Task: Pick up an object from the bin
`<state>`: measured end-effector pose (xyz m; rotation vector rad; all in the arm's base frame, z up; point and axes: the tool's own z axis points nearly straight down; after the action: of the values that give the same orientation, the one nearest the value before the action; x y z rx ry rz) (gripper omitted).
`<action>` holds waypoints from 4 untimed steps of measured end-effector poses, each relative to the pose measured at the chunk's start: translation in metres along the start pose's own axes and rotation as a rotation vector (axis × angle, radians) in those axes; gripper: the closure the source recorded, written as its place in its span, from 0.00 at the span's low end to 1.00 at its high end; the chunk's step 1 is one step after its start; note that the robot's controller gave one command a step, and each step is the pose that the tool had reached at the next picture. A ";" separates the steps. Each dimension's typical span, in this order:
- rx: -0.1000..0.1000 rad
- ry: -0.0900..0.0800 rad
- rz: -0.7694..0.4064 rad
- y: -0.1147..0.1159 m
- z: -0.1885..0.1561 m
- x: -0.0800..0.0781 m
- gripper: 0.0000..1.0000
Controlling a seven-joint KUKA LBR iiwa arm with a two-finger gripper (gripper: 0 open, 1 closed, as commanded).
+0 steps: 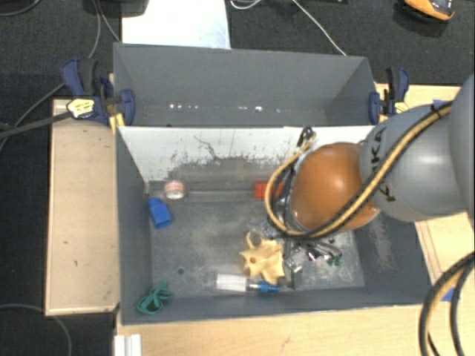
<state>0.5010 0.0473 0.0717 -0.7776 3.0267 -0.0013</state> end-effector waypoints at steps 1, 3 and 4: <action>0.002 -0.006 -0.220 0.001 -0.002 -0.006 1.00; 0.001 -0.008 -0.220 0.006 -0.084 -0.012 1.00; 0.001 -0.007 -0.217 0.006 -0.084 -0.012 1.00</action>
Offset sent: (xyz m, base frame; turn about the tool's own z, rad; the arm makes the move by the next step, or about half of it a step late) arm 0.0000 0.0000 0.0000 0.0000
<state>0.5070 0.0583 0.1560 -1.0989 2.9176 -0.0032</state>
